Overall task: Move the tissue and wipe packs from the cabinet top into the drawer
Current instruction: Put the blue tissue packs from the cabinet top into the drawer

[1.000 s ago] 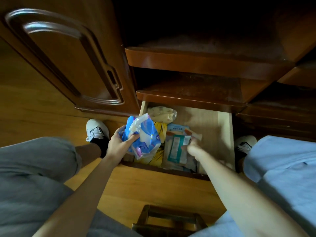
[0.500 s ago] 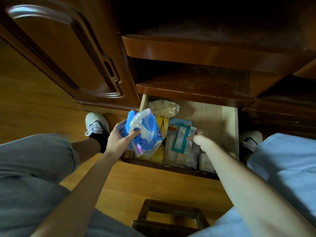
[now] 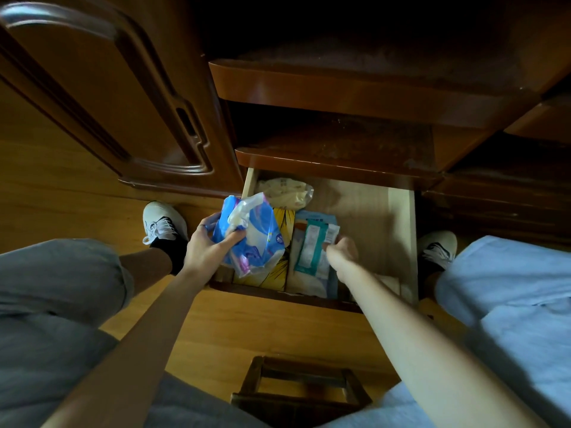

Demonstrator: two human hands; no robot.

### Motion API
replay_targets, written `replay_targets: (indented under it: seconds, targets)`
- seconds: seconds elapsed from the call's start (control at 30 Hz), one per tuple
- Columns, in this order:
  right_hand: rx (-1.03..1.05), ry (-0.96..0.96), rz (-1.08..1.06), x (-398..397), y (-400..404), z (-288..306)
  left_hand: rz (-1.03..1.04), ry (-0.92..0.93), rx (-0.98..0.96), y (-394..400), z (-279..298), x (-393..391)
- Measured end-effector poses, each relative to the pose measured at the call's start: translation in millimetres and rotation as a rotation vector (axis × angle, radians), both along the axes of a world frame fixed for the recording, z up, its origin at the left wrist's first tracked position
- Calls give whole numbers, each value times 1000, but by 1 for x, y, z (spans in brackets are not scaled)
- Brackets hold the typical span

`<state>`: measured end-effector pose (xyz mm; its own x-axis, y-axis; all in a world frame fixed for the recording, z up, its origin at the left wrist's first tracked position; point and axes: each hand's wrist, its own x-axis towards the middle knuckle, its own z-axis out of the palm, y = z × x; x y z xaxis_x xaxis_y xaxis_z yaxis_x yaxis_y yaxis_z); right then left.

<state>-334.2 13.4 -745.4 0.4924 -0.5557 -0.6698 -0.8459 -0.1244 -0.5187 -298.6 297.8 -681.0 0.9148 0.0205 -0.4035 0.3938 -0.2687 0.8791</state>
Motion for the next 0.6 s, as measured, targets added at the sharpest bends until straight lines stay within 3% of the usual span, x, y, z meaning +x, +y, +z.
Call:
replay_targets:
  seconds: [0.1,0.3,0.4,0.6]
  targets:
    - [-83,-49,100,-7,-6,2,-3,4,4,0,1,0]
    - [-291,-13,543,-23,14,0,1,-2,24,-2,-1,2]
    - [-346,-12,549,-22,12,2,-1,2,13,-2,-2,1]
    - [-112,-21,475,5,-5,31,-1,9,-5,0,-1,2]
